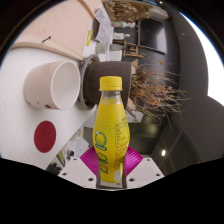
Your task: Pour water
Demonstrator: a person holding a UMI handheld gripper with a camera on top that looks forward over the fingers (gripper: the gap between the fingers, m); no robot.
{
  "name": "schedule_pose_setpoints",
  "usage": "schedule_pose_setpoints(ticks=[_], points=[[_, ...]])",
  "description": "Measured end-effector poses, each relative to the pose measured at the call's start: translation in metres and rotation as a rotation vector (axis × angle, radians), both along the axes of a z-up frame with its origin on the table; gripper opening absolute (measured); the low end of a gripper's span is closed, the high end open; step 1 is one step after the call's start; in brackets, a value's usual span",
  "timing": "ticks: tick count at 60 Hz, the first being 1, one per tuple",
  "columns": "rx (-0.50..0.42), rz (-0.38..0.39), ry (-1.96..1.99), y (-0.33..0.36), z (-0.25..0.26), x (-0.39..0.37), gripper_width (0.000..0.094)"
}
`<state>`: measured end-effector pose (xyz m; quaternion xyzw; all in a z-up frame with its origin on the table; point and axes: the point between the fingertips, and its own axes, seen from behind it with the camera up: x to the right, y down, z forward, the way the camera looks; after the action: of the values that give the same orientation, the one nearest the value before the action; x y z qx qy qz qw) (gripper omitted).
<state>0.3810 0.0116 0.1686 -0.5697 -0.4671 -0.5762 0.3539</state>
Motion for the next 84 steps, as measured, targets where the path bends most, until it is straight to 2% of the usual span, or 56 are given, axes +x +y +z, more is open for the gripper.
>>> schedule_pose_setpoints(ticks=[8, 18, 35, 51, 54, 61, 66, 67, 70, 72, 78, 84], points=[[0.116, -0.090, 0.396, -0.008, 0.019, 0.008, 0.0293], [0.198, -0.159, 0.943, -0.009, 0.020, 0.007, 0.0291], [0.137, -0.184, 1.572, -0.003, -0.050, -0.006, 0.0292], [0.082, -0.221, 1.716, 0.001, -0.113, -0.010, 0.0313], [0.103, -0.193, 1.725, 0.000, -0.112, -0.011, 0.0320], [0.115, -0.173, 1.723, -0.004, -0.111, -0.011, 0.0408], [0.104, -0.187, 1.716, -0.006, -0.113, -0.013, 0.0499], [0.096, -0.191, 1.717, -0.007, -0.113, -0.014, 0.0541], [0.089, -0.196, 1.718, -0.011, -0.111, -0.014, 0.0753], [0.094, -0.201, 1.717, -0.014, -0.106, -0.013, 0.0840], [0.104, -0.227, 1.708, -0.032, -0.088, -0.013, 0.0859], [0.109, -0.297, 1.678, -0.061, -0.070, -0.017, 0.0861]])
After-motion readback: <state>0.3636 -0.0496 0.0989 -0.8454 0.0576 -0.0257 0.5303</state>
